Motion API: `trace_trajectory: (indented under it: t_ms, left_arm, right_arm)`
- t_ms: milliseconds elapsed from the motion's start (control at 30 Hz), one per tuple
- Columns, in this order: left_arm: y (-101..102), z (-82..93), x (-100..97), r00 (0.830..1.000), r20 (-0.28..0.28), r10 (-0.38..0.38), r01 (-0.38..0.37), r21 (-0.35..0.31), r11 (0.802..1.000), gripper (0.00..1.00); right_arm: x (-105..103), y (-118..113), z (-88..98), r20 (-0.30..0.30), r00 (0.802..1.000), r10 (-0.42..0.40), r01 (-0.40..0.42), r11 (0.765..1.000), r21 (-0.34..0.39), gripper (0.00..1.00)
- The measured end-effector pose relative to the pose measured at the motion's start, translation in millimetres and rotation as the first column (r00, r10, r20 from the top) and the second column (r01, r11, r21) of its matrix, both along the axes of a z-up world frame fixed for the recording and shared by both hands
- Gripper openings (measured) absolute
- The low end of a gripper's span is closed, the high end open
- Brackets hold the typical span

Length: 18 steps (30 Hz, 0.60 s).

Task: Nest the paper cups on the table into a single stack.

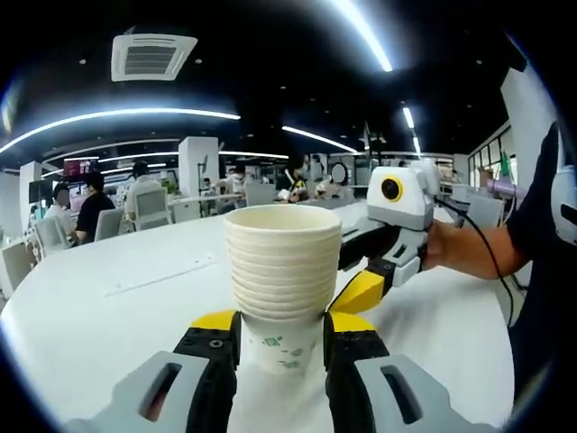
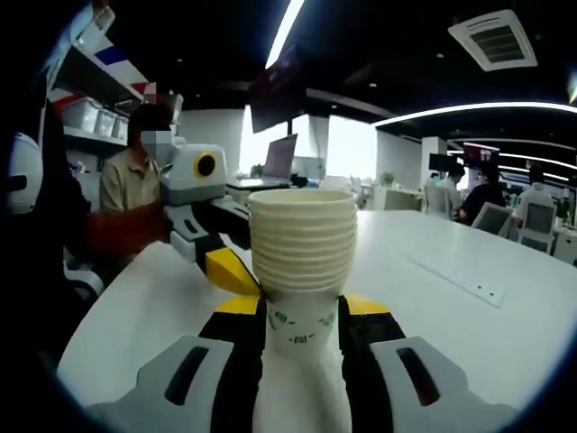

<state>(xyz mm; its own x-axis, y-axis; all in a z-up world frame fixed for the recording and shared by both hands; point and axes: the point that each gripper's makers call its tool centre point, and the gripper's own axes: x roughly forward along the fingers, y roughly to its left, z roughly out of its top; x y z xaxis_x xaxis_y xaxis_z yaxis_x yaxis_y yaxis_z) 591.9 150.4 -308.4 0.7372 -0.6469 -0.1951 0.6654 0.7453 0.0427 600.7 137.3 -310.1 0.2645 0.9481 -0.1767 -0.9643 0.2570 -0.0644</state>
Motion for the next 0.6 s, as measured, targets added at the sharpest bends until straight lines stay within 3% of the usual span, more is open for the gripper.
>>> trace_trajectory:
  t_ms: [300,600]
  left_arm:
    - [20.2,14.8,35.5,1.000,0.017,0.001,-0.001,-0.003,1.000,0.38]
    - [27.0,19.2,59.4,1.000,0.022,-0.005,0.005,-0.010,1.000,0.38]
  right_arm:
    - [27.3,4.2,10.7,0.013,1.000,-0.022,0.022,1.000,0.021,0.33]
    - [46.5,2.7,14.1,0.014,0.999,-0.046,0.045,0.998,0.037,0.33]
